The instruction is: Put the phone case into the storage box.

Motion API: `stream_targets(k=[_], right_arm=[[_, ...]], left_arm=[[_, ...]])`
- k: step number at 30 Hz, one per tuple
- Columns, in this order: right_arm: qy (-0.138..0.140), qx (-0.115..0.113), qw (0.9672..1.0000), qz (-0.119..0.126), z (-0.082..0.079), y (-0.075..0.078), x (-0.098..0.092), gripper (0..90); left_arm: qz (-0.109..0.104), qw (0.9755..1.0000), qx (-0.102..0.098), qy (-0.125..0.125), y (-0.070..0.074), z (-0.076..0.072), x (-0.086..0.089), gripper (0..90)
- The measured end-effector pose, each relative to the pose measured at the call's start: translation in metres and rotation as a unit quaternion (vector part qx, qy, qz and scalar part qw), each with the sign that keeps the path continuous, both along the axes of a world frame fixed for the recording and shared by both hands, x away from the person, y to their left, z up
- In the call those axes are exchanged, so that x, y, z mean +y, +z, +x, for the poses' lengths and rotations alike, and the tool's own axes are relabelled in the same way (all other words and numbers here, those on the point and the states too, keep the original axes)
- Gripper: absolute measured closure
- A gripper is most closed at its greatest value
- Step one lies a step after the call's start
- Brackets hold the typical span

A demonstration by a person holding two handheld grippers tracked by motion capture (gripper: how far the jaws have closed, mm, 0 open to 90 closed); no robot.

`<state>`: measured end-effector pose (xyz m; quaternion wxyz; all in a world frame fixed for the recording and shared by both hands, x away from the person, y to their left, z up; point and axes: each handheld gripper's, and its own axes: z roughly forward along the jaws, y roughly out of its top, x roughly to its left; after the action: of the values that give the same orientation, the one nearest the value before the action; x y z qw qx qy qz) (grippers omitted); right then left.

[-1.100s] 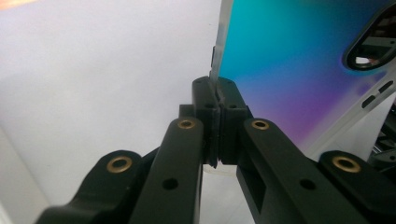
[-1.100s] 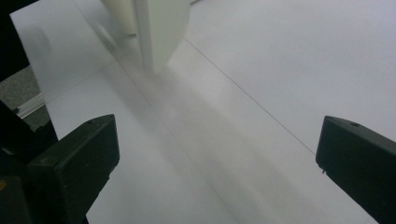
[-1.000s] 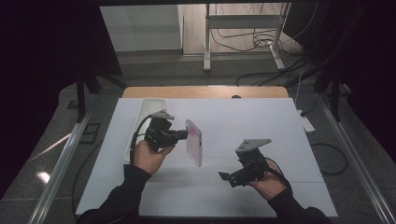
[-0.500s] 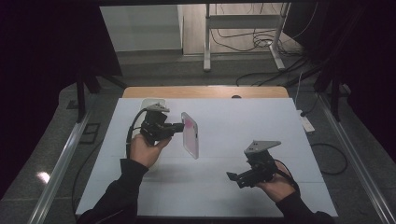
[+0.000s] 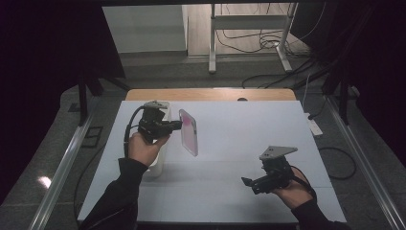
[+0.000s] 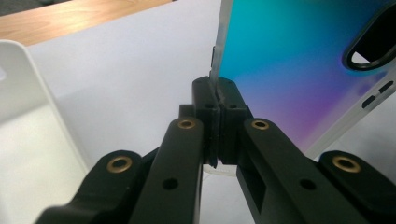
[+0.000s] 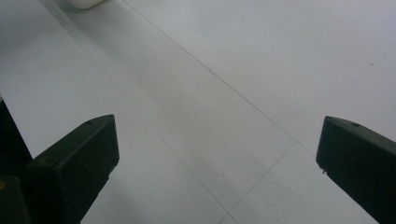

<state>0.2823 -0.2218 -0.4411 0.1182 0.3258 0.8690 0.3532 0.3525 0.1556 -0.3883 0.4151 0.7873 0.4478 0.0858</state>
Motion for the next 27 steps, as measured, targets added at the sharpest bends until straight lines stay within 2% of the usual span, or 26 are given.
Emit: stream_targets(k=[13,27], right_arm=[[-0.031,-0.009,0.9995,-0.006,-0.002,-0.002,-0.022,0.0],[-0.070,-0.008,0.9975,0.001,-0.004,-0.005,-0.046,0.0]], left_arm=[[-0.002,0.9993,-0.003,0.038,0.006,0.007,0.021,88.5],[0.003,0.9976,-0.011,0.069,0.014,0.014,0.043,88.5]])
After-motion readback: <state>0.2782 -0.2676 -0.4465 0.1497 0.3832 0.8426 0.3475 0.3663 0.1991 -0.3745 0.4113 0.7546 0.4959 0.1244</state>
